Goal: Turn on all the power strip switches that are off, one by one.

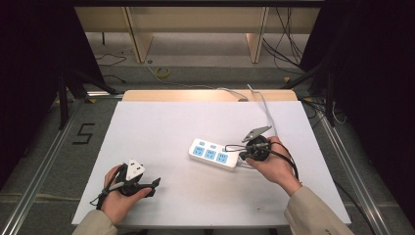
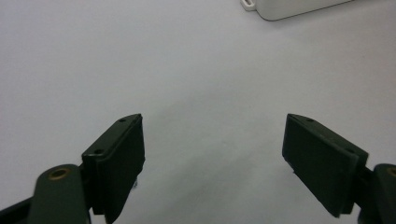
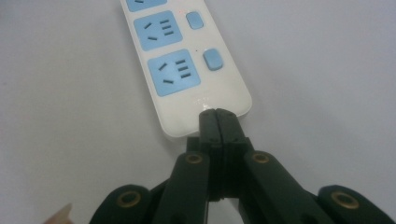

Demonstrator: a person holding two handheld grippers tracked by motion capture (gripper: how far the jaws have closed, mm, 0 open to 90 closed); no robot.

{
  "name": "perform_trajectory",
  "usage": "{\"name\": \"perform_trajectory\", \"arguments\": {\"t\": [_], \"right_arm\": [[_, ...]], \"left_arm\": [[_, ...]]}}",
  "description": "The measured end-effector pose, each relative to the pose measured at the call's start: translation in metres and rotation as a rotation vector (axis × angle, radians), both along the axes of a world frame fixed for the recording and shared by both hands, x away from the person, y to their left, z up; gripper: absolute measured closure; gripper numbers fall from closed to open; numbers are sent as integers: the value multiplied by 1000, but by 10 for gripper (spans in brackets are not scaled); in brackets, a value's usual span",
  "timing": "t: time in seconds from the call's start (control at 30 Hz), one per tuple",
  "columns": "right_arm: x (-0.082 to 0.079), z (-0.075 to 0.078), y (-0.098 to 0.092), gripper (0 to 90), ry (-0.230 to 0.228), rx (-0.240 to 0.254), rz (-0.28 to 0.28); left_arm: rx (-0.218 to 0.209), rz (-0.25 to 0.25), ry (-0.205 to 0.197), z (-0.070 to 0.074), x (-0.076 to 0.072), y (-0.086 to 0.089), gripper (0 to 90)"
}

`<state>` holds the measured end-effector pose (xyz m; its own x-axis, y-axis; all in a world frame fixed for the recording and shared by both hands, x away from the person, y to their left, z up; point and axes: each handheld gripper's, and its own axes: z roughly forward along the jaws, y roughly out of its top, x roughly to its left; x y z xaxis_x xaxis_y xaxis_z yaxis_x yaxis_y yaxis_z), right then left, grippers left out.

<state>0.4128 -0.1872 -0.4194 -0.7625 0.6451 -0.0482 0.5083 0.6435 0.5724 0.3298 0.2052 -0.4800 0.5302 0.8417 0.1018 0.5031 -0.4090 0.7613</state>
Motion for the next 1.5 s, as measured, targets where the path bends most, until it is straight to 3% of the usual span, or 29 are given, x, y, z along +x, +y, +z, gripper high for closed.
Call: {"name": "perform_trajectory", "arguments": {"t": [1.5], "right_arm": [[24, 4, 26, 900, 9, -32, 14]], "left_arm": [[2, -4, -5, 1, 0, -2, 211]]}}
